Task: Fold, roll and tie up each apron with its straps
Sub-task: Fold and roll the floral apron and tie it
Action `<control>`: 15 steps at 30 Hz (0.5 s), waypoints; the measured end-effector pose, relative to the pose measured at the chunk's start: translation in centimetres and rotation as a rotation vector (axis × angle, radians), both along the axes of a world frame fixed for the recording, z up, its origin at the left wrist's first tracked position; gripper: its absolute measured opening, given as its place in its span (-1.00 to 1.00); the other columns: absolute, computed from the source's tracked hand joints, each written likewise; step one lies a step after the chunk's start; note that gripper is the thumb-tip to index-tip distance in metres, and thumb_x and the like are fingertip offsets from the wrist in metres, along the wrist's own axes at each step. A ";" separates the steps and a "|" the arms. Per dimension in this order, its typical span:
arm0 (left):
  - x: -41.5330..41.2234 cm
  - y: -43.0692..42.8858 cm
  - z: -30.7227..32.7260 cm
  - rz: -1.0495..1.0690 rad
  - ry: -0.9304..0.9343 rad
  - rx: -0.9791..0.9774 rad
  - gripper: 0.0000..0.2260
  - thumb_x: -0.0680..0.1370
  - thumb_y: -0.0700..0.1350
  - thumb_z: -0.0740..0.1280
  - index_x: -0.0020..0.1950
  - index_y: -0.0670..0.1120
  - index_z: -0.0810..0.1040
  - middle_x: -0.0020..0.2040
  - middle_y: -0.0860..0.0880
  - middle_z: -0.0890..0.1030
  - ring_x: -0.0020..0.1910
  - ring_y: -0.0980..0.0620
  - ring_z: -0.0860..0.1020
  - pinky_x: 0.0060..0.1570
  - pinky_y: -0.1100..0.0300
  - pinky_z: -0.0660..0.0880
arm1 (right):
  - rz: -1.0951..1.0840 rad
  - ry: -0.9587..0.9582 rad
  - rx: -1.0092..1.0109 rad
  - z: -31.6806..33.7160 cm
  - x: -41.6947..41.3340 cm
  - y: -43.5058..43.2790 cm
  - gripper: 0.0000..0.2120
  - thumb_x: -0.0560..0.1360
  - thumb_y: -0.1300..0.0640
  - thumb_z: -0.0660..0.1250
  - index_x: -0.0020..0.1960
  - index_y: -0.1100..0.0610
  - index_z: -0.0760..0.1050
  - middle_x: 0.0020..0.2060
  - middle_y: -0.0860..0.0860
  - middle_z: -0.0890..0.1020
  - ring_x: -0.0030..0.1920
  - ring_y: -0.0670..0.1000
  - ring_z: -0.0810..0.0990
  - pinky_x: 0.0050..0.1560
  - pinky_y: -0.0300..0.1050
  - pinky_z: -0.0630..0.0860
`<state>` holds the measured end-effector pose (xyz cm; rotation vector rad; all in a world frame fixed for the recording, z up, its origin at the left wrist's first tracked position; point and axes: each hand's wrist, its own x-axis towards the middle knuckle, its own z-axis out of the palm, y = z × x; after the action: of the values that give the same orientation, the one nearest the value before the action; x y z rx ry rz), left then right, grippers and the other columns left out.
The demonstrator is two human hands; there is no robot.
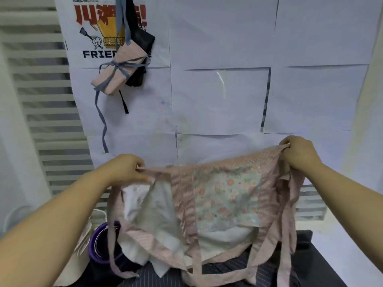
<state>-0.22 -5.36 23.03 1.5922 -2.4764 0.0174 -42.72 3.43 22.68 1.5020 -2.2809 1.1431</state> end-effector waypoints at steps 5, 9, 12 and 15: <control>0.9 -0.3 0.4 0.208 -0.035 -0.208 -0.84 0.53 -0.21 0.23 0.06 -0.06 0.53 -0.03 -0.03 0.50 -0.09 -0.05 0.46 -0.10 0.07 0.47 | -0.112 0.166 0.271 -0.4 0.8 0.8 -0.89 0.42 0.21 0.30 -0.16 0.14 0.61 -0.16 0.12 0.62 -0.17 0.15 0.52 -0.25 -0.12 0.40; 0.3 0.4 0.4 0.256 0.431 -0.334 -0.73 0.50 -0.38 0.11 0.11 -0.17 0.47 -0.01 -0.16 0.49 -0.14 -0.12 0.40 -0.16 0.04 0.40 | -0.242 0.214 0.282 -0.2 1.0 2.2 -0.92 0.42 0.22 0.27 -0.18 0.18 0.54 -0.23 0.10 0.55 -0.19 0.14 0.46 -0.24 -0.14 0.34; 0.3 1.2 0.7 0.248 0.551 -0.359 -0.71 0.50 -0.41 0.10 0.09 -0.17 0.50 -0.09 -0.16 0.51 -0.12 -0.14 0.43 -0.18 0.04 0.41 | -0.347 0.262 0.385 -0.8 1.4 3.5 -0.95 0.47 0.16 0.25 -0.16 0.11 0.43 -0.14 0.10 0.57 -0.19 0.11 0.43 -0.19 -0.15 0.33; 1.9 1.9 1.5 0.198 0.268 -0.373 -0.82 0.52 -0.26 0.26 0.09 -0.10 0.53 -0.01 -0.12 0.57 -0.07 -0.13 0.50 -0.24 0.09 0.39 | -0.361 0.083 0.445 -1.2 1.0 4.7 -0.92 0.52 0.16 0.19 -0.05 0.13 0.44 -0.01 0.14 0.57 -0.07 0.14 0.51 -0.10 -0.11 0.38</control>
<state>1.66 -3.46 24.51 1.5514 -1.9697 0.2609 -41.74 8.18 21.44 1.1491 -2.7167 0.4901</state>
